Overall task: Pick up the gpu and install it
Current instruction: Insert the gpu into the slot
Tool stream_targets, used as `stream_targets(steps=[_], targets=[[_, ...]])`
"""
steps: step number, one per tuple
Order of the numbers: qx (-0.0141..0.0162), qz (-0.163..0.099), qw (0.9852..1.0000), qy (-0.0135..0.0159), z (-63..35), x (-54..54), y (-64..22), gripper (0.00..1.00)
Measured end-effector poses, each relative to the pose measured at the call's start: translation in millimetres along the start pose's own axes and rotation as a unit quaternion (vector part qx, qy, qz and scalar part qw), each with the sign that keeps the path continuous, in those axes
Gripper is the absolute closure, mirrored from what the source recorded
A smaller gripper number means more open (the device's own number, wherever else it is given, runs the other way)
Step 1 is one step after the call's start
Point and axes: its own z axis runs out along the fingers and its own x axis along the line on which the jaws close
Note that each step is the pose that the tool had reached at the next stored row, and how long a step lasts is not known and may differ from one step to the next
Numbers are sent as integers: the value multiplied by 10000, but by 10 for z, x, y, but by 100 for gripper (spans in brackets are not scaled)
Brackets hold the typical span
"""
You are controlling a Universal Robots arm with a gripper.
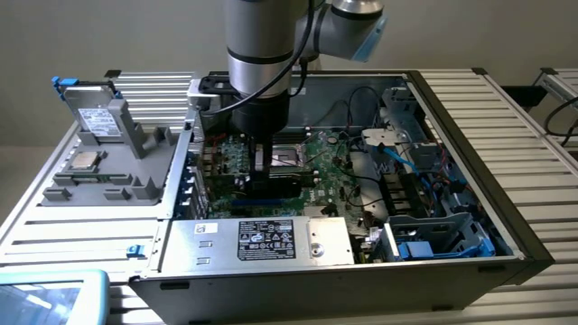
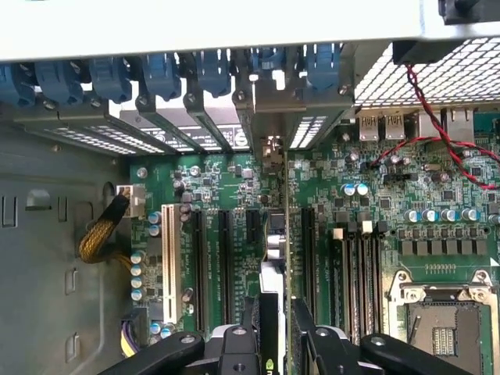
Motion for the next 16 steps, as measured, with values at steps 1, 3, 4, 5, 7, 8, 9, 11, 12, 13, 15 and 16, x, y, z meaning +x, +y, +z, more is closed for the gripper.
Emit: stream_targets(steps=[1,3,4,5,7,8,9,11,12,13,15,16], targets=[[0,0,10000,0,0,0,0,72],[0,1,10000,1,0,0,0,72],[-1,0,10000,0,0,0,0,72],[-4,5,10000,0,0,0,1,72],[-22,15,10000,1,0,0,0,72],[-35,23,10000,1,0,0,0,72],[-48,30,10000,2,0,0,0,72],[-57,42,10000,1,0,0,-5,72],[-57,42,10000,1,0,0,-4,72],[-57,42,10000,1,0,0,-4,72],[-62,42,10000,1,0,0,-5,72],[-79,40,10000,1,0,-1,-6,72]])
